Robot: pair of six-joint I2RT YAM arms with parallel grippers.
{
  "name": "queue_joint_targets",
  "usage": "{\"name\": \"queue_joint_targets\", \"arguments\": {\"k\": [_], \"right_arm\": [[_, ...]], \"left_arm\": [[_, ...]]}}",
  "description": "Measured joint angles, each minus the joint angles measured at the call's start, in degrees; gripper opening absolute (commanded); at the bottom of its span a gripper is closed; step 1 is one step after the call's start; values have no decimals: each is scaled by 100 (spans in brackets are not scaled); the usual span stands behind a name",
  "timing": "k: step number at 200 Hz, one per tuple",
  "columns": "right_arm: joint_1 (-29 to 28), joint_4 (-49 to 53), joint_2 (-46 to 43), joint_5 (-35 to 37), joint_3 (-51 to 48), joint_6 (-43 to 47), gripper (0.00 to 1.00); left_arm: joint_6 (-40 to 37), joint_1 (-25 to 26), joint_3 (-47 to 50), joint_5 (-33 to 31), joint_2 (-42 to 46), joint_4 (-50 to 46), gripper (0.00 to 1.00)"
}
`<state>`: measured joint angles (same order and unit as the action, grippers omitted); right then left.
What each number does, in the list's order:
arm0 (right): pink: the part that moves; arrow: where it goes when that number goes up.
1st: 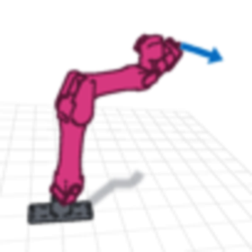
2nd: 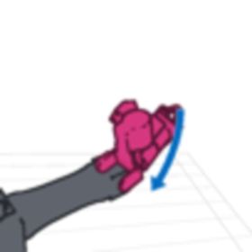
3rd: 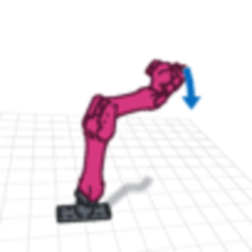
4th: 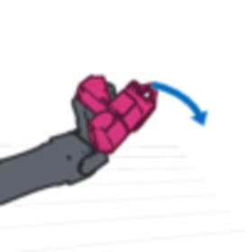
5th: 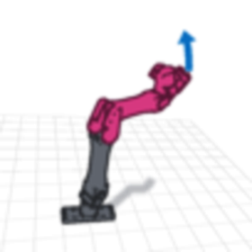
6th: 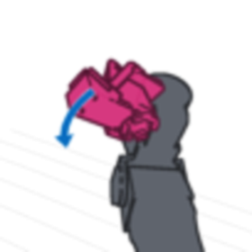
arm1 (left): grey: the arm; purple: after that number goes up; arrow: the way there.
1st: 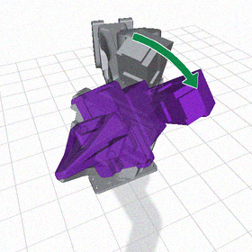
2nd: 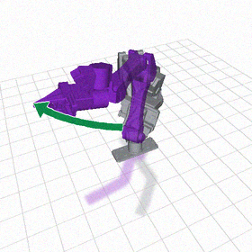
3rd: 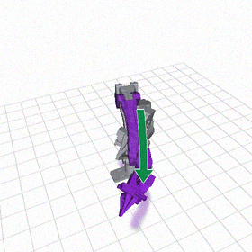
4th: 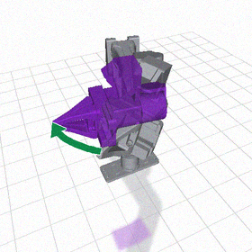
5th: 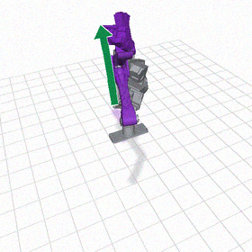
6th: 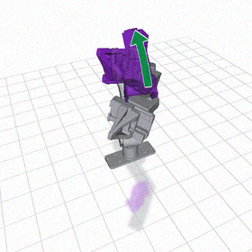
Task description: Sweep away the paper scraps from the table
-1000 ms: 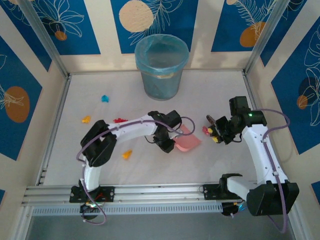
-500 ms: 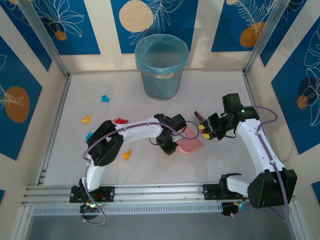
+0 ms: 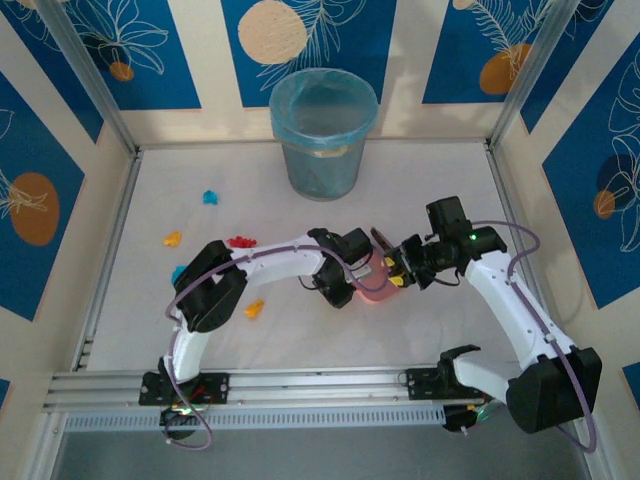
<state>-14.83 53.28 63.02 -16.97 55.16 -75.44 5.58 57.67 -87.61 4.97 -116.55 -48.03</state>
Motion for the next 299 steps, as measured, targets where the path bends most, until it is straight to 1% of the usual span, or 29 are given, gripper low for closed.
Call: {"name": "queue_joint_targets", "arguments": {"k": [31,66,110,194,262,299], "right_arm": [[-170,-275,-243,2,-221,-463,0],[-210,-538,-612,-2,-485,-973,0],[-210,-612,-785,-74,-546,-1300,0],[-203,-546,-841,-129,-533,-1294,0],[28,98,-804,-129,-57,-905,0],[125,323,-800,-131,33,-741,0]], "left_arm": [[2,0,46,-33,7,111,0],[2,0,122,-81,24,280,0],[7,0,323,-125,96,549,0],[28,0,546,-214,188,885,0],[52,0,734,-396,289,1143,0],[92,0,817,-474,334,1233,0]]}}
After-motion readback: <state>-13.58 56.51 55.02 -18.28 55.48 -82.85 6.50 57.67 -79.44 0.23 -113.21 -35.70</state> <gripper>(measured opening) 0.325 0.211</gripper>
